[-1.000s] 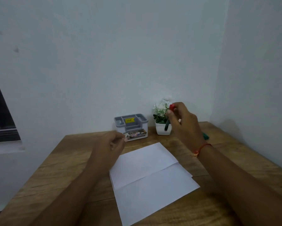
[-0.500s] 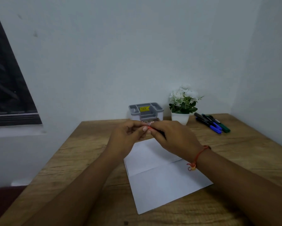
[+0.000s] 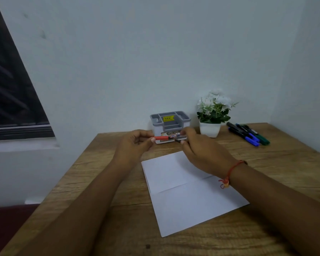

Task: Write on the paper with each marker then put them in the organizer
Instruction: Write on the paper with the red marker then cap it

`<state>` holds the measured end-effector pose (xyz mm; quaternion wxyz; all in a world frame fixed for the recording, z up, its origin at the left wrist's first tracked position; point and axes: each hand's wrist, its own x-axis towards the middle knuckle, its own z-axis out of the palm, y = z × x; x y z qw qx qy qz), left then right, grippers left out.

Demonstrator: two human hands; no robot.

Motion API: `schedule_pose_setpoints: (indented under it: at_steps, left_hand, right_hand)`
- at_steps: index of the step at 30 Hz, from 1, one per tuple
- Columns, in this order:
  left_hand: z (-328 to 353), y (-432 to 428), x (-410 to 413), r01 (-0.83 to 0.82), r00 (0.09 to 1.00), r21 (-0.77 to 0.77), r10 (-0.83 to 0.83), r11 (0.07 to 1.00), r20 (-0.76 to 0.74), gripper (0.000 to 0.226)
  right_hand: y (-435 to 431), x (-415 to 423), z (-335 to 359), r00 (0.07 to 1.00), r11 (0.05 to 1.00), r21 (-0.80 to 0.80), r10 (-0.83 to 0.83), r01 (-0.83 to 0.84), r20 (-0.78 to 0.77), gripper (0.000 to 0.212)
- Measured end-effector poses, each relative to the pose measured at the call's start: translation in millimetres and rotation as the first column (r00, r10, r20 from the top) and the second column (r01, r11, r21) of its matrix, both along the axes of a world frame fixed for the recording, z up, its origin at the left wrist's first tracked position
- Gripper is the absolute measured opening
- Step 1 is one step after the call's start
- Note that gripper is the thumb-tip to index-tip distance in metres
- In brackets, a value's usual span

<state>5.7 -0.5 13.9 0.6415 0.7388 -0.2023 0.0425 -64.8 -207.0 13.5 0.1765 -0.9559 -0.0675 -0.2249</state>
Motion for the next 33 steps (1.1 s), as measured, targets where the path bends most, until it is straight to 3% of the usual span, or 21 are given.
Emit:
schedule_pose_setpoints:
  at_steps: [3,6,9,12,16,22,24,25,28,30,33]
  left_hand:
    - [-11,11,14,-0.192,0.981,0.278,0.176,0.941,0.084,0.007]
    - [-19,15,22,-0.241,0.970,0.450,0.203,0.860,0.130,0.009]
    - [-23,15,26,-0.245,0.969,0.514,0.191,0.822,0.157,0.012]
    - [-25,15,29,-0.241,0.970,0.557,0.183,0.795,0.160,0.017]
    - [-26,18,32,-0.222,0.975,0.564,0.180,0.796,0.131,0.019]
    - [-24,21,30,-0.217,0.976,0.552,0.181,0.805,0.119,0.025]
    - [-18,21,27,-0.247,0.969,0.515,0.210,0.821,0.130,0.019]
    - [-13,21,25,-0.243,0.970,0.497,0.202,0.833,0.135,0.016]
    - [1,28,16,-0.059,0.998,0.513,0.036,0.856,0.054,0.012]
    - [6,33,12,0.067,0.997,0.565,-0.073,0.822,-0.012,0.012]
    - [5,36,14,0.131,0.990,0.648,-0.130,0.750,-0.050,0.014]
  right_hand:
    - [-6,0,-1,1.000,0.998,0.063,0.020,-0.019,-0.014,0.016]
    - [-6,-1,-1,0.995,0.984,0.150,0.096,-0.092,-0.022,0.018]
    - [-1,-1,-5,0.977,0.879,0.458,0.192,-0.131,-0.089,0.025]
    - [5,-1,-7,0.946,0.655,0.753,0.282,-0.070,-0.157,0.031]
    - [7,-3,-5,0.939,0.551,0.832,0.314,-0.060,-0.140,0.026]
    - [7,-1,-7,0.942,0.524,0.848,0.319,-0.081,-0.108,0.007]
    - [5,-1,-8,0.961,0.577,0.813,0.261,-0.077,-0.094,0.011]
    - [2,-2,-9,0.975,0.654,0.751,0.214,-0.092,-0.067,0.016]
    - [-9,-4,-8,0.986,0.932,0.321,0.160,-0.168,0.053,0.021]
    - [-12,-7,-4,0.983,0.979,0.094,0.184,-0.183,0.008,0.016]
    - [-10,-7,-5,0.961,0.965,-0.075,0.241,-0.253,-0.133,0.022]
